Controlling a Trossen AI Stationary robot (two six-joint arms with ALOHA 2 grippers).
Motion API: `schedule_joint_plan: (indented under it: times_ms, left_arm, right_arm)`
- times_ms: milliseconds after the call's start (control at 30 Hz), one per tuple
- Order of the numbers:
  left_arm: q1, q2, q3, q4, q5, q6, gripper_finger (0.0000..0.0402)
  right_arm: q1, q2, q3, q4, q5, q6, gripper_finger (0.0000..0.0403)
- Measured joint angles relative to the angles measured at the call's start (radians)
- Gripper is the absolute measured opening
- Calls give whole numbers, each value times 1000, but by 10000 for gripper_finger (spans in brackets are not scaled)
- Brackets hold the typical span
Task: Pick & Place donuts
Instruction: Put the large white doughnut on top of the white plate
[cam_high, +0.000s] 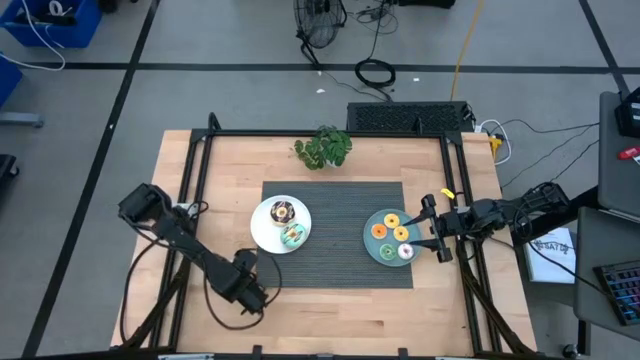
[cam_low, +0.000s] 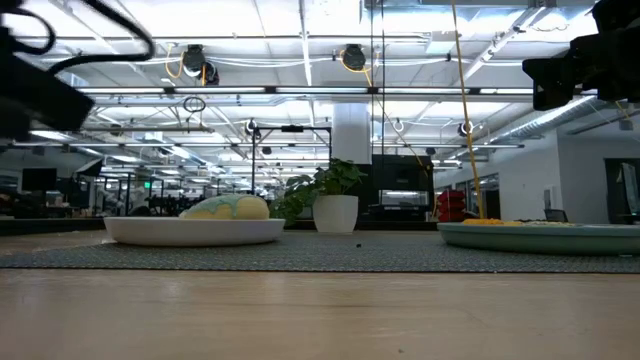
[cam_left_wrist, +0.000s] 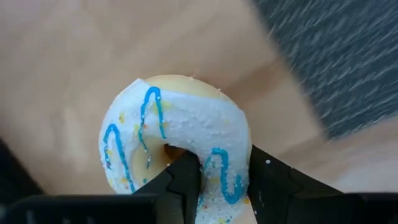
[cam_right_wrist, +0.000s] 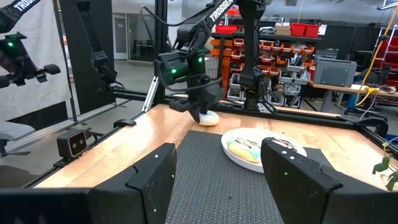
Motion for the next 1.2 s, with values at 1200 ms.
schedule_joint_plan:
  times_ms: [1200]
  left_arm:
    - [441,-182,-1,213,-274,611,117]
  right_arm:
    - [0,0,0,0,0,0,222]
